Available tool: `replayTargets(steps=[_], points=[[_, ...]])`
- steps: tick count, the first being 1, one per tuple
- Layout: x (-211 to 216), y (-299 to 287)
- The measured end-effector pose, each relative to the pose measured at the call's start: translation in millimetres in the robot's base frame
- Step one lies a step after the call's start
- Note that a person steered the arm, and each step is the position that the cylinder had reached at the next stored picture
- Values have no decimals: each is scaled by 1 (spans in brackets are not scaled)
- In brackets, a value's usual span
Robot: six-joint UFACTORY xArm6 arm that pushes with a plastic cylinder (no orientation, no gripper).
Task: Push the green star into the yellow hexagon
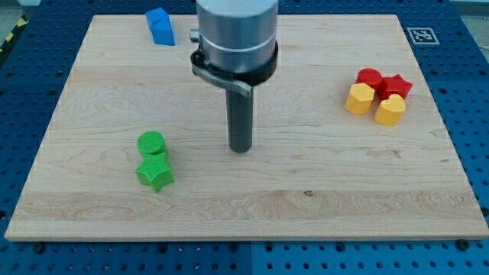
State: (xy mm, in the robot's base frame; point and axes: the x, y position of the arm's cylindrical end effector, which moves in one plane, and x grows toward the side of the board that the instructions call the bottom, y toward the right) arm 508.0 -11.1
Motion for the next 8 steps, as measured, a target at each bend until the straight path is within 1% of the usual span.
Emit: replayTargets(steps=[1,2,3,4,5,7,8], points=[[35,-8],[62,-42],[77,-96],[78,-171],[65,-175],[42,-120],[41,-120]])
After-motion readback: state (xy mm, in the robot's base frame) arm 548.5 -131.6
